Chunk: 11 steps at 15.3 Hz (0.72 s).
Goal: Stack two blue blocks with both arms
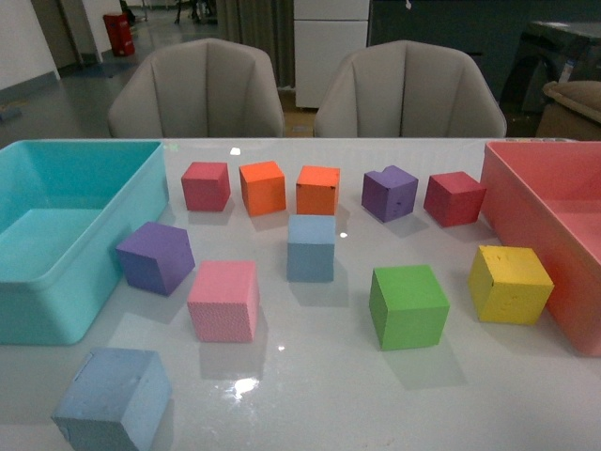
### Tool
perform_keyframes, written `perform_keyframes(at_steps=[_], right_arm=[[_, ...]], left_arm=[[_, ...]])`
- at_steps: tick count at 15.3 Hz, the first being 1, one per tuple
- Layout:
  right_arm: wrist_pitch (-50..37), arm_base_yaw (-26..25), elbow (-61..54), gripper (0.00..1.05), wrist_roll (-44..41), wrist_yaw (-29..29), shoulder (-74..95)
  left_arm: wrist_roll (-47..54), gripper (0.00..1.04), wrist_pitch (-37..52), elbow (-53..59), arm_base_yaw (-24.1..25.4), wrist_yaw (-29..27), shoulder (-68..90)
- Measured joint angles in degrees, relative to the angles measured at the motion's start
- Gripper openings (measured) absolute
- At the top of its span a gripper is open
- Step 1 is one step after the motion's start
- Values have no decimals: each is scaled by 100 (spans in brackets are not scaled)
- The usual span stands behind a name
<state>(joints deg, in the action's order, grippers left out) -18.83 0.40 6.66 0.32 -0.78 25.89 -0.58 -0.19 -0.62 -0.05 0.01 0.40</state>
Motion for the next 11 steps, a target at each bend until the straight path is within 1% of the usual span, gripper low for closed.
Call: perform_keyframes(at_steps=[1,2,4,5,10,11], right_arm=[[48,-94,-94,2,2,-24,-79],[96,-57,-173,2,0,83,-267],[221,-42,-247,2,2,76,-553],[435,-42,-402,2,2,79,-861],[581,-42,-442,2,2,79,-1078],[420,-42,-590,2,2,79,-1185]], left_arm=[[-2,98,-2,0,0,-4,2],[0,98,0,0,0,0,0],[0,98,0,0,0,-2,0],[-2,98,0,0,0,-2,0],[-2,98,0,0,0,-2,2],[0,98,0,0,0,-2,0]])
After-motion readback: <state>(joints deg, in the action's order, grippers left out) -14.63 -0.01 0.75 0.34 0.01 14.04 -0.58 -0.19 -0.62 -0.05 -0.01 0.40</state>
